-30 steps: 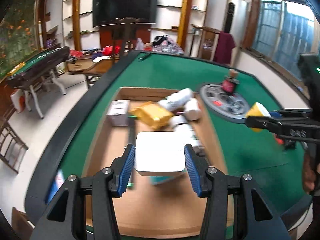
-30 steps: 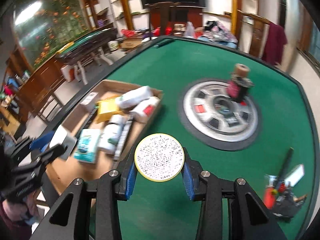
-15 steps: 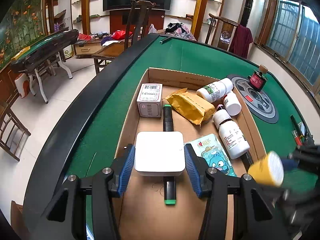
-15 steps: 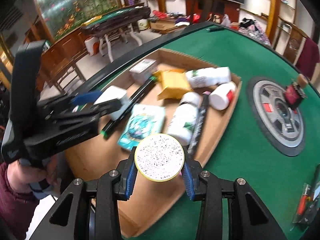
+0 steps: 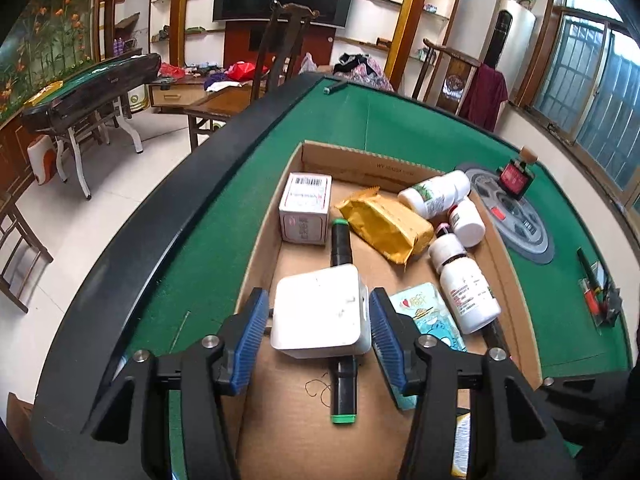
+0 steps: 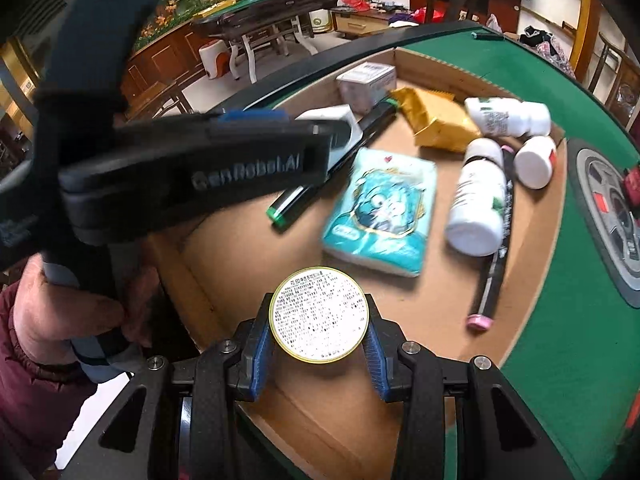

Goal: Organize objects
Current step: 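Carry the charger and yellow tin into the box and open both tools, then move both tools back toward the black bag and candle box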

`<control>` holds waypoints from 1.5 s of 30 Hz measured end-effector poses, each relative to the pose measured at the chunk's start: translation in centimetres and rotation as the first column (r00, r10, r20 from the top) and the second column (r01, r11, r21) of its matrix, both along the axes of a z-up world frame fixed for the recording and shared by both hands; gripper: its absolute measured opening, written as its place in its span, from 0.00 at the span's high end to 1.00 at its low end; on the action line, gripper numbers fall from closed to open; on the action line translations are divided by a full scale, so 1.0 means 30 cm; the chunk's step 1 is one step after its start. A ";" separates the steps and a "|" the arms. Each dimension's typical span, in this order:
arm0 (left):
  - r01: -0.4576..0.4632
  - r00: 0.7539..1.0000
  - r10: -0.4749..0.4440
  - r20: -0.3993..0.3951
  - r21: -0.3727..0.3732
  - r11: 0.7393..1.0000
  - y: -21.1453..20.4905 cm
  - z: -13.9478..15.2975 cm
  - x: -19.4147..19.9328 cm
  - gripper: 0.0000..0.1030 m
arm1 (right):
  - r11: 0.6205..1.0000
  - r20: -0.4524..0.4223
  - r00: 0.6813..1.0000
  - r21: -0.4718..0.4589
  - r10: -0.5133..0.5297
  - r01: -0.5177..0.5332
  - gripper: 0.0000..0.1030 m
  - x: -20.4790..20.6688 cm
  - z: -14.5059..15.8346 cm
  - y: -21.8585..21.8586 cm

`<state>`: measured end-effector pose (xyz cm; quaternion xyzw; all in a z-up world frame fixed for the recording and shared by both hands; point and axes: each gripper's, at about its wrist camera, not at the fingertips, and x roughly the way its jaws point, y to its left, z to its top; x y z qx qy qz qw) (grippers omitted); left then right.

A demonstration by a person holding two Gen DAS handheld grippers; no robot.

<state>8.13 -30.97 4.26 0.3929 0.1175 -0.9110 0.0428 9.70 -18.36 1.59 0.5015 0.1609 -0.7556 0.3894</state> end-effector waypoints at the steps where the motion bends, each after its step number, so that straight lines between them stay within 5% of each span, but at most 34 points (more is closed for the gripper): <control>1: -0.001 1.000 0.001 -0.011 0.017 1.000 -0.009 0.013 0.006 0.40 | 1.000 -0.008 1.000 0.002 0.000 0.000 0.57 0.004 0.000 -0.003; 7: -0.042 0.996 0.047 -0.082 0.067 0.997 -0.047 0.093 0.074 0.23 | 1.000 -0.028 1.000 0.009 0.008 -0.007 0.57 0.029 0.000 -0.026; 13: -0.109 0.987 0.120 -0.104 0.111 0.988 -0.097 0.137 0.145 0.17 | 0.999 -0.073 0.997 0.019 0.031 -0.029 0.57 0.069 0.007 -0.059; 16: -0.129 0.984 0.145 -0.106 0.143 0.981 -0.119 0.141 0.175 0.16 | 1.000 -0.080 0.997 0.018 0.022 -0.021 0.49 0.073 0.021 -0.050; 18: -0.142 0.981 0.159 -0.106 0.159 0.977 -0.129 0.139 0.191 0.16 | 1.000 -0.065 0.998 -0.010 0.003 -0.004 0.35 0.068 0.035 -0.030; 29: -0.132 0.984 0.149 -0.098 0.158 0.979 -0.048 0.137 0.240 0.15 | 0.989 -0.114 0.985 -0.085 -0.127 0.118 0.21 0.043 0.088 0.121; 37: -0.067 0.991 0.079 -0.108 0.108 0.992 0.079 0.183 0.220 0.13 | 0.956 -0.248 0.924 -0.074 -0.292 0.283 0.16 0.009 0.134 0.313; 45: 0.006 0.997 0.000 -0.084 0.074 0.997 0.240 0.194 0.170 0.13 | 0.912 -0.252 0.877 -0.087 -0.410 0.401 0.14 -0.051 0.139 0.503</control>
